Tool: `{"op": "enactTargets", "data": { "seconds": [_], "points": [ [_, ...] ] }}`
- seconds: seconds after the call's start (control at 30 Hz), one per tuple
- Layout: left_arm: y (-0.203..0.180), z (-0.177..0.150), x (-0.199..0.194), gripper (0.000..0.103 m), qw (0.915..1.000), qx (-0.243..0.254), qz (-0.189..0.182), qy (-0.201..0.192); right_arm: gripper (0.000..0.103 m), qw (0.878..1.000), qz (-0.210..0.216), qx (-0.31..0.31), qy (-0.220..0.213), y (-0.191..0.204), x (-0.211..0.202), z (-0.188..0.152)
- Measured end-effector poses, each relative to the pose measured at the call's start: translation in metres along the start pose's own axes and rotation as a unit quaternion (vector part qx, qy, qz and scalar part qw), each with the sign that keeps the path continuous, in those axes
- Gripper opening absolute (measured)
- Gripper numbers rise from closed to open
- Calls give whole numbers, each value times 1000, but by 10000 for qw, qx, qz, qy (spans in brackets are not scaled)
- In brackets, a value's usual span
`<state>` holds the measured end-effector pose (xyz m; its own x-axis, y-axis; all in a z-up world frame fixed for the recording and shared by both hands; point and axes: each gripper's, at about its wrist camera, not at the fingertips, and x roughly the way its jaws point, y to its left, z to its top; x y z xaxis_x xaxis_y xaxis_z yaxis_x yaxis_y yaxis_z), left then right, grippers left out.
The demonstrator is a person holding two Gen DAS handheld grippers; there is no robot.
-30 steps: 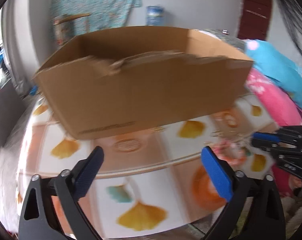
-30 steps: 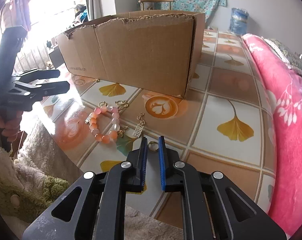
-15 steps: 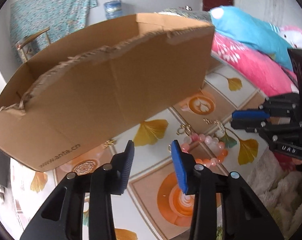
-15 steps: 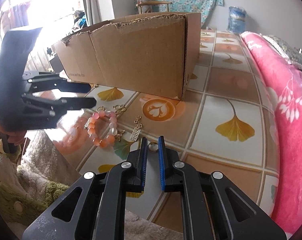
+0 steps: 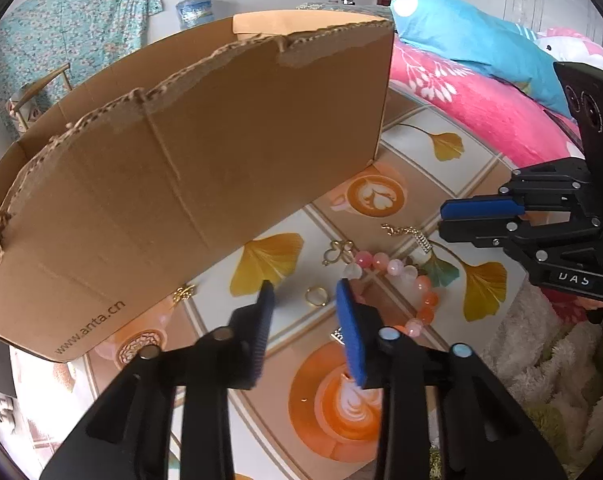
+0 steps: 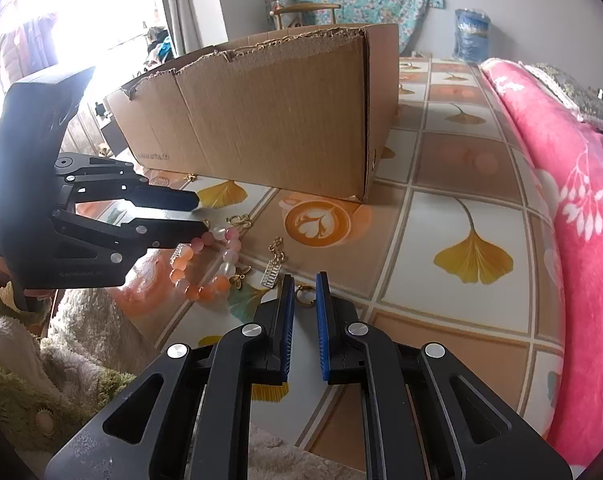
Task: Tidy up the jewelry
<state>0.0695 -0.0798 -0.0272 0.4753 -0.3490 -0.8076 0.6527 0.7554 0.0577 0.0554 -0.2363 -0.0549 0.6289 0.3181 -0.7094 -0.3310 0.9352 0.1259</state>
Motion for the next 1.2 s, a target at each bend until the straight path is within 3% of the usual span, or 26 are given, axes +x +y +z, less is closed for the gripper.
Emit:
{"op": "enactTargets", "data": {
  "seconds": [0.07,0.33,0.8,0.97,1.2],
  "points": [
    [-2,0,0,19,10000,51,-68,7,9,10000,2,7,0,0,0,0],
    [-4,2,3,12,9999,129,-82,-4,9,10000,29,-7,4,-1,2,3],
    [9,-3,-1,11,9999,-30,127,-12,9,10000,47,31,16,0,3,3],
    [14,-6,-3,11,9997,-187,140,-31,26,10000,-22,-59,68,3,2,4],
    [14,-7,-3,11,9997,-192,131,-53,26,9996,-152,-218,129,9,3,4]
  ]
}}
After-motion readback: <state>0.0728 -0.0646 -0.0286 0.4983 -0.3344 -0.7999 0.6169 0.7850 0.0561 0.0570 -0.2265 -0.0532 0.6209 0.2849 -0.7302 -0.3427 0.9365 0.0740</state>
